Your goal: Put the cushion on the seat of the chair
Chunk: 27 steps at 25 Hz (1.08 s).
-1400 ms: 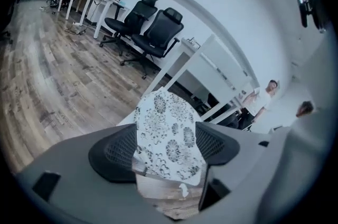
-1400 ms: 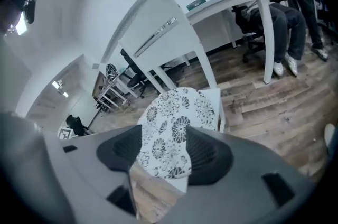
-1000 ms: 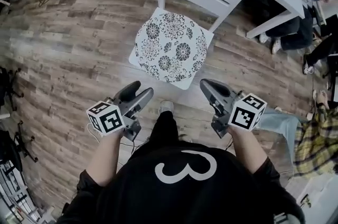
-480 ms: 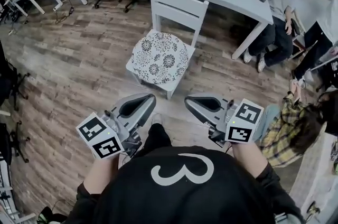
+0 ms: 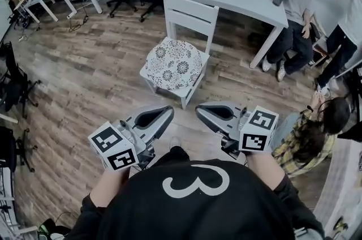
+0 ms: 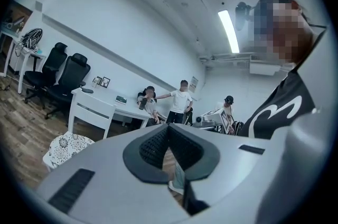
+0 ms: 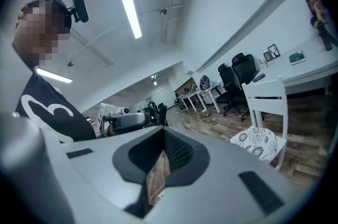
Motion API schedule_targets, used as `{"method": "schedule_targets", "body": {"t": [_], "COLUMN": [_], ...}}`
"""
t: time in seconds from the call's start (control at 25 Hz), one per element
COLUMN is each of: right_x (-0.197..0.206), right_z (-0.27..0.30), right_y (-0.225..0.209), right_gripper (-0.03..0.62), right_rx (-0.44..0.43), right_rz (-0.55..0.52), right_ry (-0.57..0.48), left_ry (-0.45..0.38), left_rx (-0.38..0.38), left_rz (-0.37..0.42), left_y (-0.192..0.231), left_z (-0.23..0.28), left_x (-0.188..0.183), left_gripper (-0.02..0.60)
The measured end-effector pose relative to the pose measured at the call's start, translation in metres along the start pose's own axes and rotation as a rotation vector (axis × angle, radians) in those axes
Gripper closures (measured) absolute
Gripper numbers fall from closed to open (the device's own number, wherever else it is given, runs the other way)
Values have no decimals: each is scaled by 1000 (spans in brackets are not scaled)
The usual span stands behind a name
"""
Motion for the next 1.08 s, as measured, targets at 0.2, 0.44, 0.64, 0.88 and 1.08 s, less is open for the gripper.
{"method": "schedule_targets", "body": {"t": [0.2,0.44,0.64,0.88,1.08], "right_x": [11,13,17,17,15], "right_z": [1,-4,-7,-14,-18], "right_y": [0,4,10,15,18], "right_gripper": [586,586,587,586,587], "right_rx": [26,29,37,47,52], "right_rz": [25,31,29,18,11], "right_ry": [5,0,-11,-20,-27], "left_ry": [3,-2,3,-6,-3], "left_rx": [0,8,-3,6,14], "left_rz": [-16,-24,-34,-31,-18], "left_y": [0,-6,-7,-15,-22], "left_z": [0,-1,-4,-5,-4], "left_x": [7,11,16,15,15], "left_gripper": [568,568,568,568,568]}}
Point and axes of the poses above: the fingertips, and each gripper's own axes: z forward along the fingers, y to its left, x out of its underside, the point moved 3 cm from there along -z, backward along the fingers, and after that the axes turned 8 degrees about -x, right-handed, at the moved point
